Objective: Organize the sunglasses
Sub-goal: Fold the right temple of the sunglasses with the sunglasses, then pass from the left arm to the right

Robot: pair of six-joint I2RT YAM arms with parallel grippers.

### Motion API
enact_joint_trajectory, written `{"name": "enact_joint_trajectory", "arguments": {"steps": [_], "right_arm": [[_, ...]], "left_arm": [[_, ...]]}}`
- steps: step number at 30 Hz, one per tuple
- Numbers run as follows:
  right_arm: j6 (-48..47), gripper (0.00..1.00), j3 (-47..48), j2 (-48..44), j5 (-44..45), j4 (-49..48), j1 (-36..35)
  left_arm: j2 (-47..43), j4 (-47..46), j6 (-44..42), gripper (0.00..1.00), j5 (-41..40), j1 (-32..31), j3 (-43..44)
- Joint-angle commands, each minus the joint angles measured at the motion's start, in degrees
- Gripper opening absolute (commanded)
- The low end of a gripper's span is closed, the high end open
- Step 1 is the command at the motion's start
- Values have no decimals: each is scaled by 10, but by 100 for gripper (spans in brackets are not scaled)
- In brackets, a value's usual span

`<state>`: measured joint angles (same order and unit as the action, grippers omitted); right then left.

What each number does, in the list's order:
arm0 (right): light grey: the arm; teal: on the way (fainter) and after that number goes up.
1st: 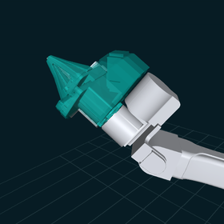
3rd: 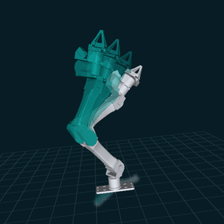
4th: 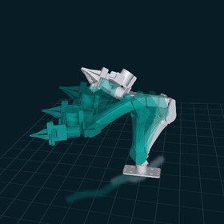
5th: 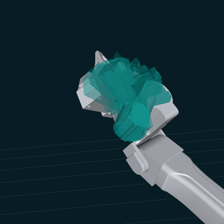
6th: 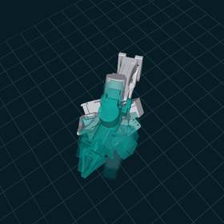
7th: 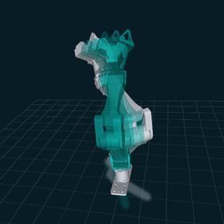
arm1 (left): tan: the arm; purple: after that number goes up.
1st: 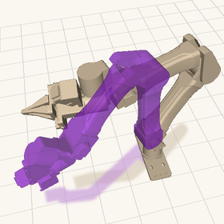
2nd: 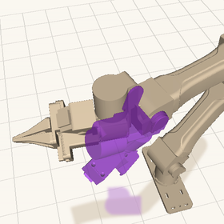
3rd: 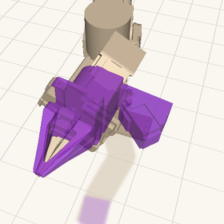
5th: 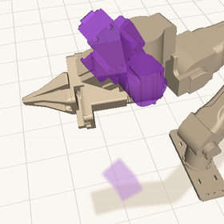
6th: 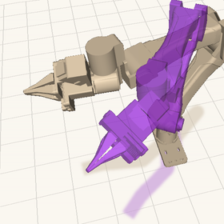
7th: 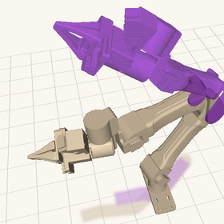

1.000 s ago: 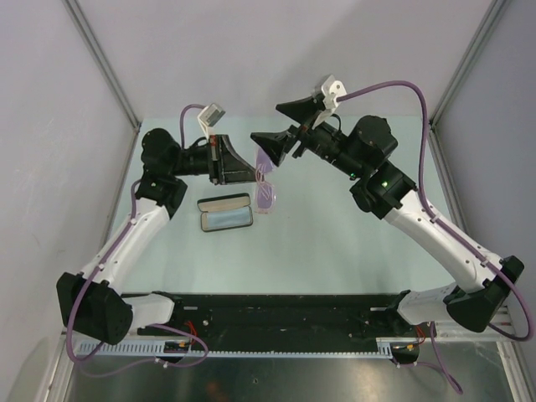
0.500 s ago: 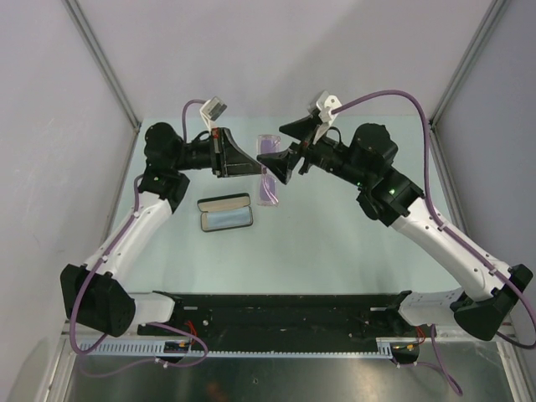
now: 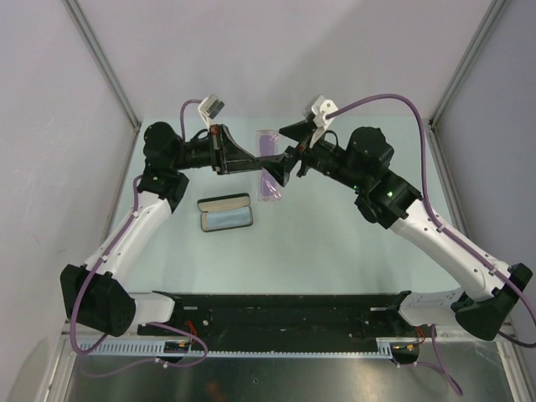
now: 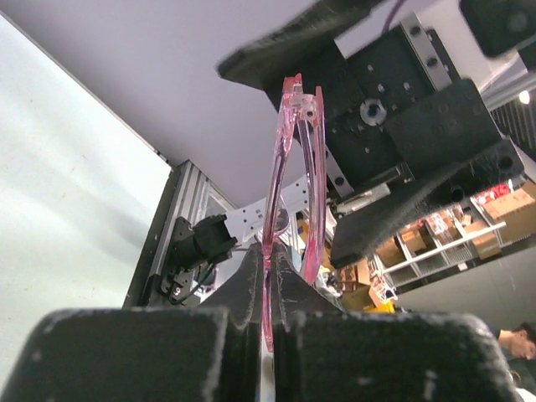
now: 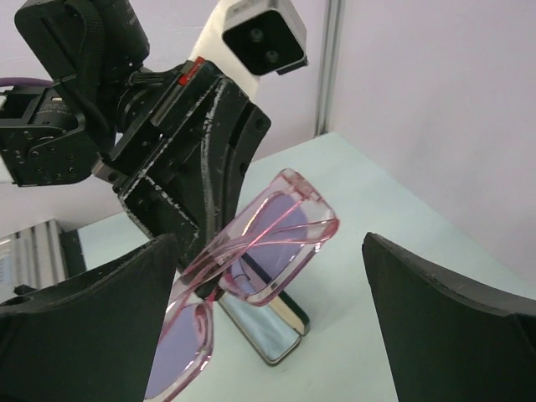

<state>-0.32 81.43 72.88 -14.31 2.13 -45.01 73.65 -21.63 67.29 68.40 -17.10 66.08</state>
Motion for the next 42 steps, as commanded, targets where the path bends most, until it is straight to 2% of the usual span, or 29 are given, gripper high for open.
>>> {"name": "enact_joint_trajectory", "arguments": {"steps": [1, 4, 6, 7, 11, 16, 18, 19, 21, 23, 28, 35, 37, 42], "right_arm": [[-75, 98, 0, -34, 59, -41, -26], [-104, 98, 0, -48, 71, -53, -30], [-123, 96, 0, -59, 70, -45, -34], [-145, 95, 0, -61, 73, -32, -35], [-230, 82, -4, -58, 140, 3, -84], [-343, 70, -36, -40, 240, -15, -153], [-388, 66, -46, -17, 287, -19, -176], [-398, 59, -57, -8, 299, -47, -182], [-416, 52, -72, 15, 328, -73, -193], [-413, 40, -99, 26, 337, -123, -205], [-342, 25, -106, 65, 325, -174, -208], [-339, 22, -106, 113, 295, -214, -219], [-339, 26, -106, 125, 295, -228, -220], [-324, 31, -106, 155, 291, -254, -220]], "left_arm": [[-2, -10, 26, 0, -46, 14, -3], [-6, 23, 5, 1, -89, 18, -11], [-17, 129, -39, 0, -136, 19, 4], [-21, 237, -98, 0, -196, 19, 29], [-34, 351, -131, 0, -315, 22, 53], [-37, 467, -170, 0, -441, 23, 96], [-39, 487, -180, 0, -496, 22, 103], [-39, 505, -182, 0, -510, 22, 109], [-44, 517, -186, 0, -556, 21, 110], [-48, 533, -185, 0, -584, 22, 115], [-52, 549, -187, 0, -637, 17, 134], [-68, 558, -181, 0, -682, 12, 128], [-71, 559, -175, 0, -683, 12, 125], [-79, 564, -172, 0, -716, 6, 129]]}}
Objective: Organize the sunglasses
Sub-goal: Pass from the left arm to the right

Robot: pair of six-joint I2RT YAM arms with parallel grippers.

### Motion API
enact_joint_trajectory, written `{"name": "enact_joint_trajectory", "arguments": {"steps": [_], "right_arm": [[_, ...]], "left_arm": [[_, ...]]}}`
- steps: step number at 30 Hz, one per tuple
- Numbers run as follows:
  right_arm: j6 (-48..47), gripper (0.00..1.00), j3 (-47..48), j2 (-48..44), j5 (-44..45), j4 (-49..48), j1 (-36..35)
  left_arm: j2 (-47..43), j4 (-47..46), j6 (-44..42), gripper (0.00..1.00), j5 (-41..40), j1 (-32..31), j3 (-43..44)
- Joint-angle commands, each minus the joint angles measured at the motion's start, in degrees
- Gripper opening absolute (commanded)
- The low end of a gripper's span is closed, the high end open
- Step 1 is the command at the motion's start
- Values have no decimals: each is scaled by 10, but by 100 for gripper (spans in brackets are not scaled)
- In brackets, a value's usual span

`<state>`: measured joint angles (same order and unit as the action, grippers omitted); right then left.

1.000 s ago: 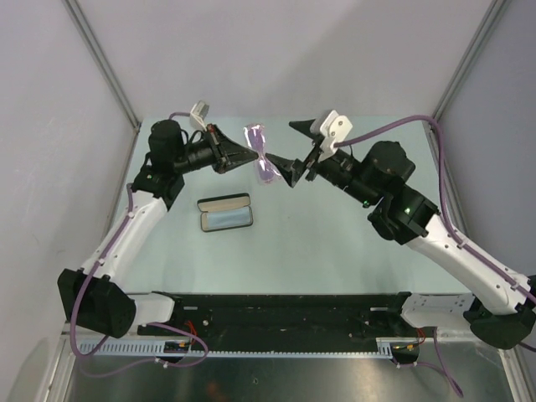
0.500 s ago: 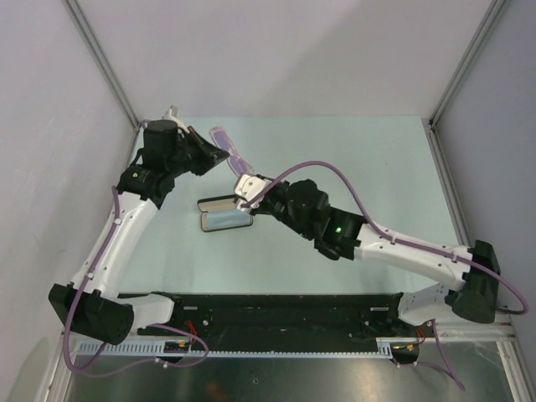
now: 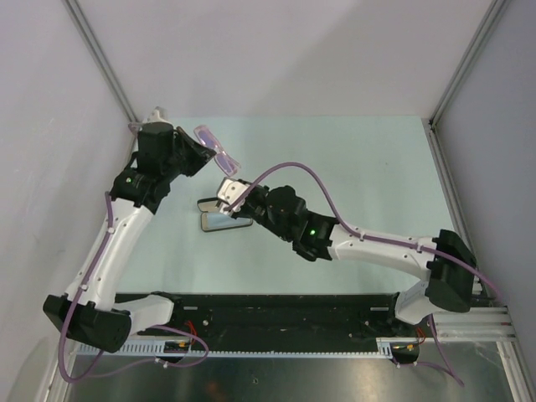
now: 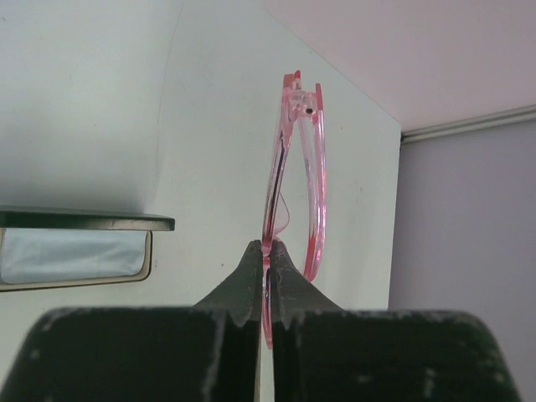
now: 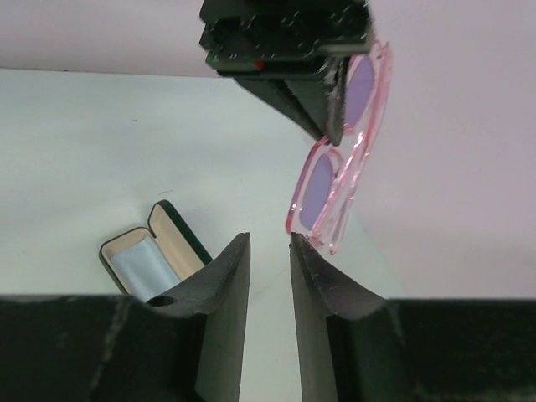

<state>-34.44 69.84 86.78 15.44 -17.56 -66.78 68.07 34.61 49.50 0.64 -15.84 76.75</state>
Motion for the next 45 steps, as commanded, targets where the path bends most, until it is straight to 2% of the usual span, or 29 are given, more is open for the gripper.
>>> {"name": "enact_joint_trajectory", "arguments": {"steps": [1, 9, 21, 29, 40, 45], "right_arm": [[20, 31, 10, 20, -5, -62, -4], [24, 36, 11, 45, -7, -107, 2], [23, 39, 11, 59, -16, -135, 20], [3, 40, 13, 68, -17, -143, 24], [17, 37, 13, 80, -6, -165, 34], [-12, 34, 13, 91, 14, -177, 32]], "left_arm": [[-23, 3, 7, 0, -39, -8, 25], [-22, 9, 10, 0, -37, -18, 26], [-29, 15, 24, 0, -35, -28, 35], [-38, 27, 26, 0, -62, -35, 42], [-54, 32, 49, 0, -72, -47, 25], [-58, 34, 56, 1, -80, -50, 28]]}}
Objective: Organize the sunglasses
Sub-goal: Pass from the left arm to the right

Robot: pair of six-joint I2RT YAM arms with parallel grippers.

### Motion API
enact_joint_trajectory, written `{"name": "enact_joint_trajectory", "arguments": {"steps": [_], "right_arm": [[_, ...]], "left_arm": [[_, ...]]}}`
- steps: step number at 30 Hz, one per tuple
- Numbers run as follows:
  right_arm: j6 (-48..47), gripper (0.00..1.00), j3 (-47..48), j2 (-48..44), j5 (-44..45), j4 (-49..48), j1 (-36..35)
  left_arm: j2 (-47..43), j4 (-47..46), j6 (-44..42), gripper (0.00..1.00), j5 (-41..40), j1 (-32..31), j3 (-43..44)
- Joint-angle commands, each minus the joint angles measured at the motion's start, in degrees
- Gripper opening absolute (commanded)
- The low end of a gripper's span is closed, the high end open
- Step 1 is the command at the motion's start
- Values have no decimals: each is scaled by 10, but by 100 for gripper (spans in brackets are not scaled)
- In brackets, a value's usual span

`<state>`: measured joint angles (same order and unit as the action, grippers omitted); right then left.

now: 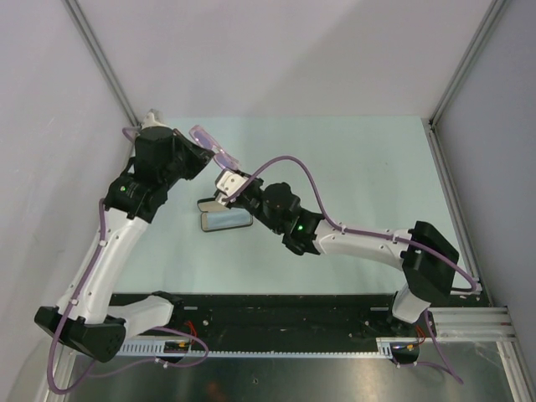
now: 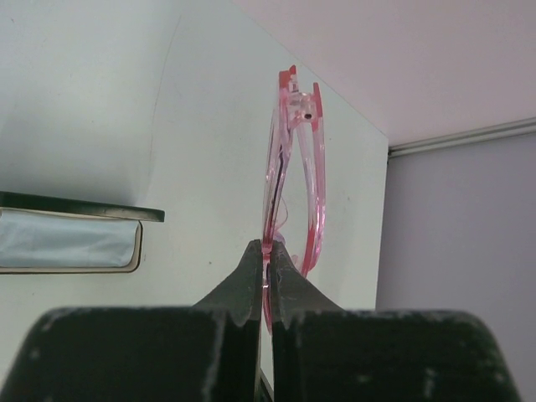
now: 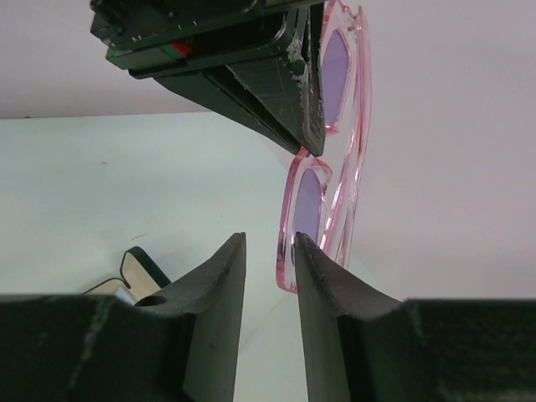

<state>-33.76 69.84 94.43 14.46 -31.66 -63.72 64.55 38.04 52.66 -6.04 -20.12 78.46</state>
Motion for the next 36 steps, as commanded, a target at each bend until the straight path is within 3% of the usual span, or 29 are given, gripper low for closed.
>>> {"name": "enact_joint_trajectory", "arguments": {"steps": [1, 9, 20, 23, 25, 32, 36], "right_arm": [[-26, 34, 13, 17, 36, -39, -1], [-116, 15, 13, 52, 105, -108, -19], [-136, 12, 29, 76, 137, -132, -26], [-137, 0, 39, 80, 139, -121, -25], [-135, 0, 44, 80, 141, -111, -25], [-112, 0, 45, 68, 131, -93, -23], [-104, 0, 45, 64, 128, -87, -23]], "left_arm": [[-23, 1, 25, 0, -14, -7, 11], [-22, 5, 32, 0, -17, -12, 5], [-28, 7, 36, 0, -27, -13, -3], [-27, 7, 36, 0, -24, -13, -2], [-26, 7, 37, 0, -22, -13, -4], [-27, 6, 34, 20, -21, -13, -3], [-28, 7, 32, 25, -21, -13, -7]]}}
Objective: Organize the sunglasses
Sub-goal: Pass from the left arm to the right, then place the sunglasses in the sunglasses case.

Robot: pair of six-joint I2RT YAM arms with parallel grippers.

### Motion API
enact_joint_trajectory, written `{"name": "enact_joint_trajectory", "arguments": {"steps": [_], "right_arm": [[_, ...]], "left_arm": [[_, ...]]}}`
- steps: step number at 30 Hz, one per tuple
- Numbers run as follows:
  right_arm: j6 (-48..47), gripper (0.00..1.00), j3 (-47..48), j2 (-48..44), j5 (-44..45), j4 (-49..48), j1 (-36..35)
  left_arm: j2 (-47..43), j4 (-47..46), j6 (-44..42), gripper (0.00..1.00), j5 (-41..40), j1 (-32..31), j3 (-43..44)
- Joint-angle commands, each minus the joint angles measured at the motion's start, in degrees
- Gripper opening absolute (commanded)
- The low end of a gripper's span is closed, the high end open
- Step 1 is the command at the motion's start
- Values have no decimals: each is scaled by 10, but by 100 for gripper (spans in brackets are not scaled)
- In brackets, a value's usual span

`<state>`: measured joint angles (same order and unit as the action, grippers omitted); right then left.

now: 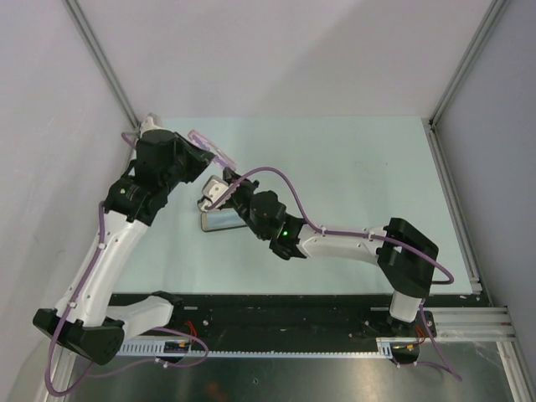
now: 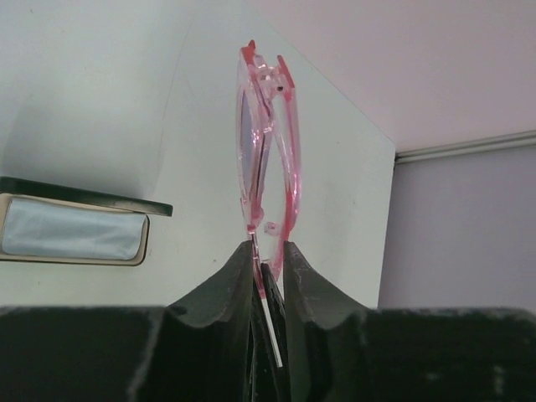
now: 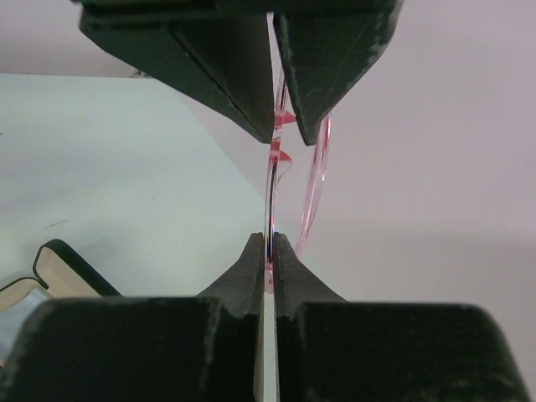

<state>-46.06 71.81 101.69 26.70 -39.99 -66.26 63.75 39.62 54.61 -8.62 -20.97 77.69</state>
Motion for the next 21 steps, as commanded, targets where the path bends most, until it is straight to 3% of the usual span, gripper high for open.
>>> {"name": "enact_joint_trajectory", "arguments": {"steps": [1, 9, 13, 18, 21], "right_arm": [[22, 0, 25, -10, 6, -3, 3], [77, 0, 25, -27, -9, 38, 15], [152, 0, 25, -55, -51, 100, 38], [328, 0, 25, -112, -237, 204, 142], [364, 0, 25, -127, -320, 242, 180]], "left_arm": [[-20, -9, 13, 29, 4, -4, 0], [-29, -9, -17, 44, -18, -5, -10], [-39, -9, -49, 61, -31, 6, -10], [-38, -9, -106, 66, -9, 65, -18], [-32, -9, -132, 69, -1, 90, -16]]}}
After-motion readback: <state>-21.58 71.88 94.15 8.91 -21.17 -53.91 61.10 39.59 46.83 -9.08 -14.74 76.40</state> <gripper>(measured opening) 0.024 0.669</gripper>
